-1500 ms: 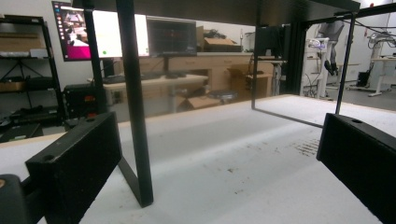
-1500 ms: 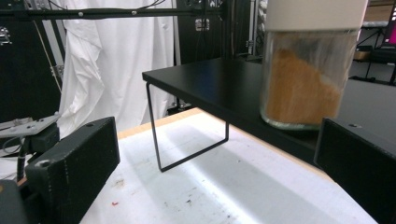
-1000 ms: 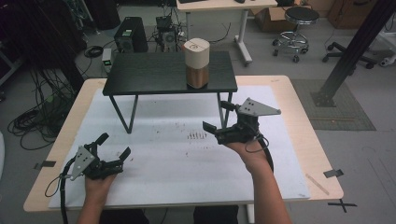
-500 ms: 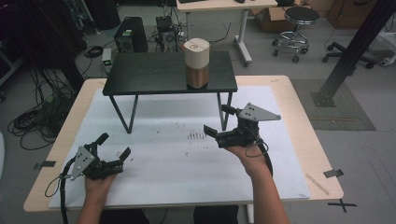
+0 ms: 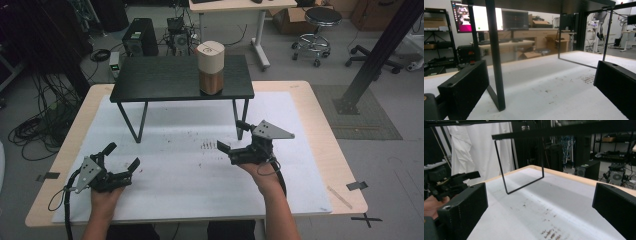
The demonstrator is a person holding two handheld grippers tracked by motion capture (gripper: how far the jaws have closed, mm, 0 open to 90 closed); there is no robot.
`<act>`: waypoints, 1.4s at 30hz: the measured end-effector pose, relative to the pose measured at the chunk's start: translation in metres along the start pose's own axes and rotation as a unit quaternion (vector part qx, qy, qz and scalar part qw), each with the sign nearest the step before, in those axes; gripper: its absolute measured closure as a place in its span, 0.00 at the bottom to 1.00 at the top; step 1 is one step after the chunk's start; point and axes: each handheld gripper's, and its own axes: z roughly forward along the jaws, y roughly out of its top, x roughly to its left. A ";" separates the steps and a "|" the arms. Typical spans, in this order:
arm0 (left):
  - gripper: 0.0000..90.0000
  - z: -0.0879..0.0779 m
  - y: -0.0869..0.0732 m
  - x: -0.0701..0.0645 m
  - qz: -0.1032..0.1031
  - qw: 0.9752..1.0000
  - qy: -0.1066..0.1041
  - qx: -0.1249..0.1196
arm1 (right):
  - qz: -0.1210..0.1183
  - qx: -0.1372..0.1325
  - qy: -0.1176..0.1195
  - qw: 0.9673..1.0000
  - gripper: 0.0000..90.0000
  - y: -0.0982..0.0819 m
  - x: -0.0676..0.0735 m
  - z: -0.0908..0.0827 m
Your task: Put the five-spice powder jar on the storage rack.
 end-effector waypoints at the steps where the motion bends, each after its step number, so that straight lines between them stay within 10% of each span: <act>1: 0.01 0.000 0.000 0.000 0.000 1.000 0.000 0.000 | 0.002 0.000 -0.002 1.000 0.00 -0.004 -0.001 0.001; 42: 0.01 0.000 0.000 0.000 0.001 1.000 0.001 -0.001 | 0.005 -0.024 -0.062 0.998 0.00 -0.070 -0.007 -0.003</act>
